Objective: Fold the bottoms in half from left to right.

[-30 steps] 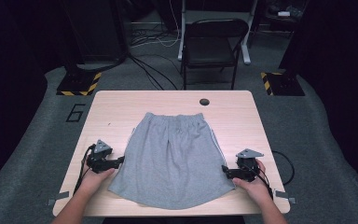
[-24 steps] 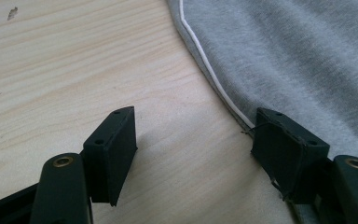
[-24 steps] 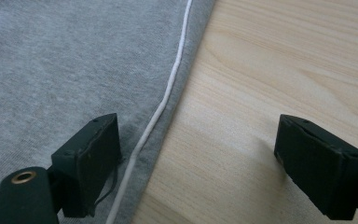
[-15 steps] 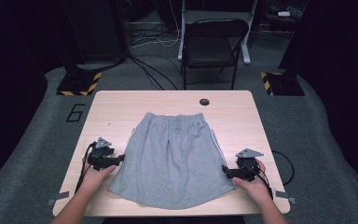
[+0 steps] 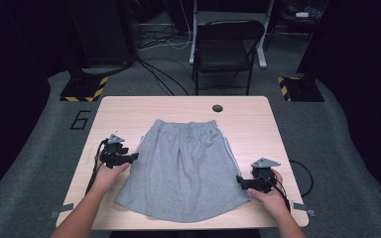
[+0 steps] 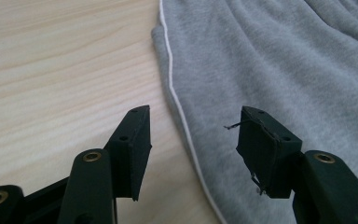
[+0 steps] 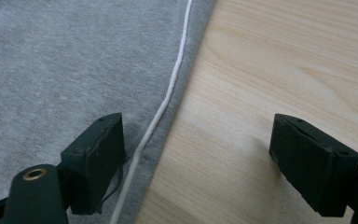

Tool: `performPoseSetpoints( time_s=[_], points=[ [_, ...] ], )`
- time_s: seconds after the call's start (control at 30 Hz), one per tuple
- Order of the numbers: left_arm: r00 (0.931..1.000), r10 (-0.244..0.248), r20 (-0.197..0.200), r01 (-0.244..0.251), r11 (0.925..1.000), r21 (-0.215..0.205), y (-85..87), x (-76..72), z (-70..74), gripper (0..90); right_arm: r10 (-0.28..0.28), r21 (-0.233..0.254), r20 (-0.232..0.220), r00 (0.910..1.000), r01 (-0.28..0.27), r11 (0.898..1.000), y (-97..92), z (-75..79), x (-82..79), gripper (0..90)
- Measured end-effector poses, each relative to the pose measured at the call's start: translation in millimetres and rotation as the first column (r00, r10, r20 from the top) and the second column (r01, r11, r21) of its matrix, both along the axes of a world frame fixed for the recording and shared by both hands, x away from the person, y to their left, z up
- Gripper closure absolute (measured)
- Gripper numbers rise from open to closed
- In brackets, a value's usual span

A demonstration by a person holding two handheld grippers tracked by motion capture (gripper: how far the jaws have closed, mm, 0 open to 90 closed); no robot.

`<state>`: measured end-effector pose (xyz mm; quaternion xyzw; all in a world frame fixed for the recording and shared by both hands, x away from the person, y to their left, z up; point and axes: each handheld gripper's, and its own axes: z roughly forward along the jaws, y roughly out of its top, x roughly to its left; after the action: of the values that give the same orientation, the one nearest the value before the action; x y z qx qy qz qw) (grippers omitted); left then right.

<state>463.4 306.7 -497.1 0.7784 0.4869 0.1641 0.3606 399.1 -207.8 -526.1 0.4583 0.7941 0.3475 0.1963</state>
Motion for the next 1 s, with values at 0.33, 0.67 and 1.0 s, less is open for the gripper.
performPoseSetpoints(
  time_s=[0.33,0.67,1.0],
  points=[
    [0.9999,-0.016,-0.007,0.016,0.9989,0.043,-23.9,23.0,0.7,44.7,-0.002,0.005,-0.003,1.0000,0.002,1.000,-0.4,-0.2,-1.1,17.7],
    [0.9998,0.013,-0.018,-0.011,0.9957,0.092,-31.2,39.6,-2.3,45.8,0.000,0.005,-0.002,1.0000,0.000,1.000,-0.3,-0.3,-1.3,18.1],
    [0.9993,0.036,-0.005,-0.035,0.9957,0.085,-31.6,47.5,-8.8,51.1,0.000,0.013,0.003,1.0000,0.000,1.000,0.3,-0.5,-1.5,19.2]
  ],
)
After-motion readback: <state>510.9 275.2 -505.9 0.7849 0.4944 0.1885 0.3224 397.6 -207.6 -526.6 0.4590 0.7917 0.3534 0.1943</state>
